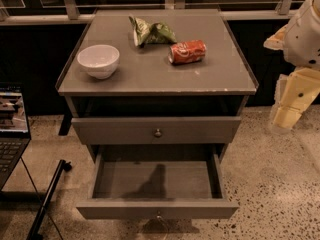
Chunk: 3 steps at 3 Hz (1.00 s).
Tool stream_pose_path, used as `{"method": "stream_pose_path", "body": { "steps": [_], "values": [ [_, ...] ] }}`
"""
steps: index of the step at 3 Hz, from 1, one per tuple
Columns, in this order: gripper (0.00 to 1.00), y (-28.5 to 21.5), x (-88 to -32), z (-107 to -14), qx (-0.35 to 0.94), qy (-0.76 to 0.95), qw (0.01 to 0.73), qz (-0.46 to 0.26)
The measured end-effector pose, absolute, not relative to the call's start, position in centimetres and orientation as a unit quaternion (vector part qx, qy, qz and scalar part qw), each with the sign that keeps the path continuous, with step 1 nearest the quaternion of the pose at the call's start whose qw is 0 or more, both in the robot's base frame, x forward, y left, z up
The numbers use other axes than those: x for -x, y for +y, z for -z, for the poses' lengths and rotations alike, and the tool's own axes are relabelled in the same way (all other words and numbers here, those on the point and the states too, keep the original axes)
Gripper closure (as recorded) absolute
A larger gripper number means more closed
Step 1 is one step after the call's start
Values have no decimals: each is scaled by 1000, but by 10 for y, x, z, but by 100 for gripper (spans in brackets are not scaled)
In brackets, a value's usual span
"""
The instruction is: Place coke can into middle drawer
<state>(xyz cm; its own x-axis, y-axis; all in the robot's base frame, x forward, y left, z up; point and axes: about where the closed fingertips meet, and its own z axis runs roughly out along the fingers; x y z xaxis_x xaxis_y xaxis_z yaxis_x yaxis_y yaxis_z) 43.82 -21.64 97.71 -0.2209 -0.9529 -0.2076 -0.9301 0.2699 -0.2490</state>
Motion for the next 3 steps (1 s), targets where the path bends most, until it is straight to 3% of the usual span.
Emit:
{"method": "stream_pose_path", "body": {
  "steps": [2, 3],
  "values": [
    [0, -220, -454, -976, 603, 773, 194, 28],
    [0, -222, -498, -968, 614, 754, 233, 14]
  ]
}}
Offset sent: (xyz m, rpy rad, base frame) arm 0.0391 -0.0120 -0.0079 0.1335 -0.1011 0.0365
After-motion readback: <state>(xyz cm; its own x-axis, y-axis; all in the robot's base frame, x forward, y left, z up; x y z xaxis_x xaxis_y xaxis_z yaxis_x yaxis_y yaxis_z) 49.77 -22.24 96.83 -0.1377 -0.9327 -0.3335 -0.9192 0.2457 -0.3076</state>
